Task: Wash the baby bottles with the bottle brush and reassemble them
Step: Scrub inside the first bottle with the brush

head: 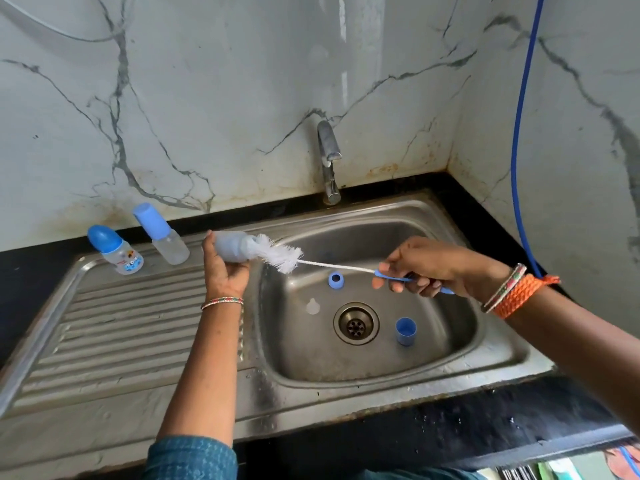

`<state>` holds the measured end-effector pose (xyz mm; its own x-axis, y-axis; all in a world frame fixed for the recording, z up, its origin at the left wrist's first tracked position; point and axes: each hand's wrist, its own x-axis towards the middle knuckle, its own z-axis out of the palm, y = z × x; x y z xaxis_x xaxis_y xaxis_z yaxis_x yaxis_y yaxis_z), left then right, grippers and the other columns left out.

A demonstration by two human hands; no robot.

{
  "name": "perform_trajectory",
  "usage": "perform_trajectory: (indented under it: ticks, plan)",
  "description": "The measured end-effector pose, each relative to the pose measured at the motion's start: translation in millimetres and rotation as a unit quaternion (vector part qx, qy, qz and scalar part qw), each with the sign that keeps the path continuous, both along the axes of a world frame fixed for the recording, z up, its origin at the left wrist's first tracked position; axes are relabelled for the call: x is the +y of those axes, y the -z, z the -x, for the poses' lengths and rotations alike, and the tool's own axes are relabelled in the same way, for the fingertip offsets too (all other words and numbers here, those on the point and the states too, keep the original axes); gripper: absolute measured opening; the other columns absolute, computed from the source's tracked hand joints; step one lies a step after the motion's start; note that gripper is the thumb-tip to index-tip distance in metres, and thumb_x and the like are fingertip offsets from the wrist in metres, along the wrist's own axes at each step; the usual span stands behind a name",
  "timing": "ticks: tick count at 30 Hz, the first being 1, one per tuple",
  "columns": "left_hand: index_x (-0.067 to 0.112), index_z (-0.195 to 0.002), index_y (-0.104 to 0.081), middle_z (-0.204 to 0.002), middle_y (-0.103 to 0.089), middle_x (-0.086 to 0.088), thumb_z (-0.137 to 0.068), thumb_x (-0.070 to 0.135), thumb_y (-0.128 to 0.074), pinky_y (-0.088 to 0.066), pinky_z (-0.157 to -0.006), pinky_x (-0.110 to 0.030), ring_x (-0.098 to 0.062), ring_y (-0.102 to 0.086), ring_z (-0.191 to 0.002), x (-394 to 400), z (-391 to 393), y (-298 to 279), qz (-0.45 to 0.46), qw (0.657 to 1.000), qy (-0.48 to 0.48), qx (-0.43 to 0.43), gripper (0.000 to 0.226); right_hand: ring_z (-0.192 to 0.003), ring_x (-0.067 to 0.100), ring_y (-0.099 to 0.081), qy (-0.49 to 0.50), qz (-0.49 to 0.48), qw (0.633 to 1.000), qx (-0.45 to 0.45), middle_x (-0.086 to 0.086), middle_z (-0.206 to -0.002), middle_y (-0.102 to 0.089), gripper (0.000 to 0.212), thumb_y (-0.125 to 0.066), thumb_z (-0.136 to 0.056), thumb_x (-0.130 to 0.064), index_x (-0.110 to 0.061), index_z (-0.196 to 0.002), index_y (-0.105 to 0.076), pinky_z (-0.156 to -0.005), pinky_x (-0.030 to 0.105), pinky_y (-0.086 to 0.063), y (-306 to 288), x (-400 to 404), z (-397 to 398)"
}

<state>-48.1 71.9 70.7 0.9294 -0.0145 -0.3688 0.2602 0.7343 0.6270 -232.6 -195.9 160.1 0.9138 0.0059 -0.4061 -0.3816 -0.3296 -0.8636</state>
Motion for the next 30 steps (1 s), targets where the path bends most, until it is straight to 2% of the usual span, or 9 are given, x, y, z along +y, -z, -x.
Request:
perform_trajectory:
  ticks: [2, 5, 7, 11, 12, 15, 19, 25, 30]
  plan:
    - [0.011, -0.102, -0.051, -0.087, -0.058, -0.009, -0.087, 0.037, -0.060, -0.057, -0.071, -0.039, -0.022, -0.060, -0.084, 2, 0, -2, 0.015, 1.000, -0.012, -0.008, 0.031, -0.048, 0.008, -0.051, -0.020, 0.159, 0.981, -0.112, 0.003, -0.070, -0.066, 0.019, -0.057, -0.094, -0.017, -0.009, -0.087, -0.073, -0.044, 0.022, -0.043, 11, 0, 3]
    - [0.010, -0.100, -0.052, -0.085, -0.059, -0.010, -0.089, 0.034, -0.058, -0.058, -0.064, -0.036, -0.021, -0.061, -0.081, 1, 2, -6, 0.023, 1.000, -0.009, -0.004, 0.028, -0.072, 0.022, -0.064, -0.015, 0.570, 0.698, -0.432, 0.000, -0.087, -0.071, 0.026, -0.059, -0.080, -0.002, -0.014, -0.097, -0.074, -0.059, 0.029, -0.047, 21, 3, 7]
    - [0.008, -0.103, -0.051, -0.085, -0.060, -0.011, -0.089, 0.037, -0.057, -0.058, -0.064, -0.037, -0.022, -0.062, -0.081, -2, 3, -7, 0.015, 1.000, 0.005, 0.000, 0.032, -0.069, 0.023, -0.062, 0.000, 0.579, 0.629, -0.519, 0.000, -0.086, -0.071, 0.032, -0.060, -0.070, 0.001, -0.013, -0.095, -0.075, -0.055, 0.029, -0.042, 23, 5, 6]
    - [0.010, -0.110, -0.052, -0.091, -0.060, -0.009, -0.087, 0.039, -0.059, -0.057, -0.073, -0.039, -0.020, -0.062, -0.085, -1, 4, -1, 0.030, 0.999, 0.008, -0.019, 0.038, -0.045, 0.012, -0.047, -0.008, 0.190, 0.974, -0.120, 0.004, -0.066, -0.065, 0.018, -0.057, -0.091, -0.013, -0.014, -0.083, -0.073, -0.040, 0.020, -0.035, -4, 7, 3]
    - [0.010, -0.110, -0.052, -0.091, -0.061, -0.008, -0.088, 0.040, -0.057, -0.058, -0.071, -0.038, -0.020, -0.062, -0.085, 0, 5, 1, 0.036, 0.999, 0.013, -0.030, 0.038, -0.039, 0.009, -0.038, -0.014, 0.070, 0.997, -0.020, 0.005, -0.062, -0.060, 0.022, -0.054, -0.095, -0.015, -0.010, -0.082, -0.071, -0.036, 0.017, -0.029, -7, 3, 4]
    - [0.010, -0.114, -0.049, -0.098, -0.059, -0.012, -0.086, 0.046, -0.058, -0.057, -0.076, -0.043, -0.026, -0.060, -0.094, 2, 8, 5, 0.015, 0.999, 0.033, -0.018, 0.047, -0.051, 0.007, -0.051, -0.044, 0.249, 0.963, -0.090, -0.003, -0.070, -0.064, 0.020, -0.055, -0.095, -0.026, -0.018, -0.084, -0.070, -0.050, 0.021, -0.039, 3, -4, 6]
    - [0.008, -0.107, -0.048, -0.094, -0.057, -0.014, -0.087, 0.041, -0.059, -0.058, -0.068, -0.042, -0.026, -0.060, -0.087, 3, 10, 16, -0.038, 0.996, 0.049, 0.058, 0.040, -0.091, 0.022, -0.061, 0.028, 0.551, 0.783, -0.288, -0.005, -0.090, -0.066, 0.012, -0.061, -0.081, -0.016, -0.024, -0.089, -0.065, -0.063, 0.029, -0.038, 9, 9, 16]
    - [0.008, -0.095, -0.049, -0.091, -0.052, -0.011, -0.089, 0.029, -0.060, -0.058, -0.061, -0.038, -0.022, -0.057, -0.083, -3, 16, 17, -0.011, 0.998, 0.015, 0.052, 0.024, -0.059, 0.004, -0.060, -0.002, 0.288, 0.953, -0.098, -0.007, -0.060, -0.063, 0.030, -0.053, -0.094, -0.032, -0.018, -0.075, -0.070, -0.057, 0.023, -0.041, 11, 0, 11]
    - [0.008, -0.098, -0.049, -0.091, -0.053, -0.012, -0.088, 0.028, -0.061, -0.059, -0.059, -0.039, -0.022, -0.059, -0.083, -4, 15, 13, 0.013, 0.999, 0.012, 0.045, 0.025, -0.085, 0.024, -0.059, 0.051, 0.531, 0.789, -0.305, -0.001, -0.082, -0.065, 0.002, -0.064, -0.083, -0.017, -0.018, -0.082, -0.065, -0.063, 0.027, -0.034, 27, 3, 16]
